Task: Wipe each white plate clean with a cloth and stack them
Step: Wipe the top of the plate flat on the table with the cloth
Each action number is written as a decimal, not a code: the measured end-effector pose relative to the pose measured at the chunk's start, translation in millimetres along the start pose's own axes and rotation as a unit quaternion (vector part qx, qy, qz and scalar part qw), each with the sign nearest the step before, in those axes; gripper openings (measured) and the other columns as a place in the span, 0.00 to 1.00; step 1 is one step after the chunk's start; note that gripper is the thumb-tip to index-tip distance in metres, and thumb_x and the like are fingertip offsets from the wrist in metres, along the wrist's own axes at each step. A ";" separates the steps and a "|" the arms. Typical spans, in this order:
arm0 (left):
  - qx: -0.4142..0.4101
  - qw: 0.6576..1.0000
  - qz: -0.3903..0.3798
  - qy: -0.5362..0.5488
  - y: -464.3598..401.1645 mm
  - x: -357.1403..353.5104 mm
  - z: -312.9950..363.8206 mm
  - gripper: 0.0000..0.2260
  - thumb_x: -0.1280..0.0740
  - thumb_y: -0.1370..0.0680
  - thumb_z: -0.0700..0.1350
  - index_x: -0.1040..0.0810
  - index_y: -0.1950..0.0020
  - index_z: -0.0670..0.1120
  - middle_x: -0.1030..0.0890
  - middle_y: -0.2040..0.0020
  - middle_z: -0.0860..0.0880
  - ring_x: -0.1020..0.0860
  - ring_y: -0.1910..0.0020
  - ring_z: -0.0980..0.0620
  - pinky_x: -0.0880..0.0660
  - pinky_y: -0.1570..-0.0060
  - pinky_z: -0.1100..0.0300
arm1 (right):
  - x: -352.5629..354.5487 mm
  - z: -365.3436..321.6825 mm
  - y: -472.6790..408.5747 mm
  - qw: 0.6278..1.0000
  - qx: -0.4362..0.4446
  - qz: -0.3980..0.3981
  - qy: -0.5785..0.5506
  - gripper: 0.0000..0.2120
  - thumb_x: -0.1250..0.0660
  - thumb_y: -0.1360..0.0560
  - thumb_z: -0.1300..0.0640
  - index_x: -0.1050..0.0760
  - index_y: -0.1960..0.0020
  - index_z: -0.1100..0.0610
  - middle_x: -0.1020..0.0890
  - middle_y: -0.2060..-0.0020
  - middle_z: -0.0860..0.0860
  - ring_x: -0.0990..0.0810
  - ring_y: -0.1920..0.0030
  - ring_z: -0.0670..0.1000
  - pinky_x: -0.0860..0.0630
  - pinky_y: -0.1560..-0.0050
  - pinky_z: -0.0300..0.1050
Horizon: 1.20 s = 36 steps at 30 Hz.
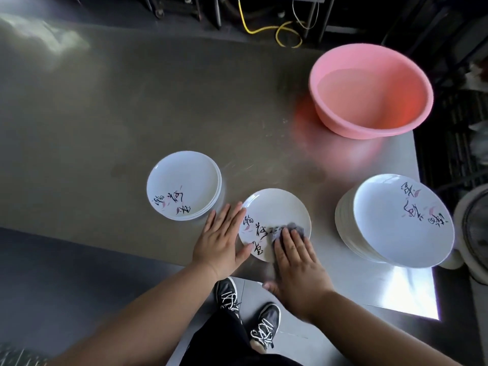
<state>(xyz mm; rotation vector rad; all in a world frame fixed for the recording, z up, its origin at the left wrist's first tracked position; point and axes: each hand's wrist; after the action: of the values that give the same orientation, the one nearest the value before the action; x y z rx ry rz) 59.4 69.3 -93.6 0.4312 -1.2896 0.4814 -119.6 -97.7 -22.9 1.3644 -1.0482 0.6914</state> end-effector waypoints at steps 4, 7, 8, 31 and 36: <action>0.002 1.000 -0.007 0.002 -0.9 0.3 0.6 0.39 0.42 0.19 0.64 0.50 0.13 0.47 0.49 0.13 0.51 0.49 0.15 0.47 0.46 0.19 0.39 | 6.7 12.5 -11.0 1.000 -0.015 -0.018 0.018 0.50 0.57 0.23 0.25 0.41 0.17 0.64 0.41 0.18 0.64 0.45 0.17 0.64 0.56 0.18 0.60; 0.003 1.000 -0.010 -0.003 0.1 0.7 0.6 0.39 0.43 0.18 0.65 0.50 0.13 0.46 0.50 0.13 0.50 0.50 0.15 0.47 0.47 0.18 0.39 | 17.0 23.9 -32.5 0.995 -0.089 -0.029 0.026 0.51 0.67 0.26 0.26 0.61 0.15 0.60 0.61 0.16 0.59 0.65 0.16 0.60 0.73 0.21 0.60; 0.003 1.000 -0.009 -0.004 0.4 0.7 0.5 0.39 0.44 0.18 0.65 0.49 0.13 0.46 0.49 0.13 0.50 0.50 0.15 0.47 0.47 0.18 0.39 | 16.2 23.6 -34.1 0.995 -0.098 -0.024 0.023 0.50 0.67 0.26 0.26 0.62 0.15 0.60 0.61 0.16 0.59 0.66 0.17 0.59 0.73 0.21 0.60; -0.008 1.000 -0.001 -0.008 1.0 5.5 0.8 0.40 0.40 0.21 0.59 0.50 0.14 0.44 0.40 0.15 0.48 0.47 0.15 0.45 0.46 0.19 0.39 | 27.1 45.3 -80.0 0.997 0.016 0.021 0.073 0.47 0.65 0.24 0.25 0.64 0.17 0.57 0.65 0.17 0.52 0.71 0.18 0.57 0.69 0.19 0.54; -0.008 1.000 0.003 -0.017 1.0 5.5 2.4 0.39 0.40 0.20 0.59 0.47 0.15 0.40 0.35 0.18 0.43 0.43 0.16 0.43 0.43 0.20 0.38 | 27.2 28.6 -89.5 0.990 0.132 -0.003 0.054 0.46 0.65 0.23 0.24 0.69 0.17 0.52 0.69 0.18 0.49 0.77 0.20 0.53 0.70 0.19 0.53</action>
<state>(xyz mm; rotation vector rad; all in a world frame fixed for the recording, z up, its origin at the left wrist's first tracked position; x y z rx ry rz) 58.1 69.4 -87.7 0.4234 -1.3271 0.4699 -34.2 -142.0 -40.6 1.5378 -0.8893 0.9142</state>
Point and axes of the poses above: each hand's wrist, its own y-axis away from the middle knuckle, its own x-axis out of the back of the hand, z = x × y
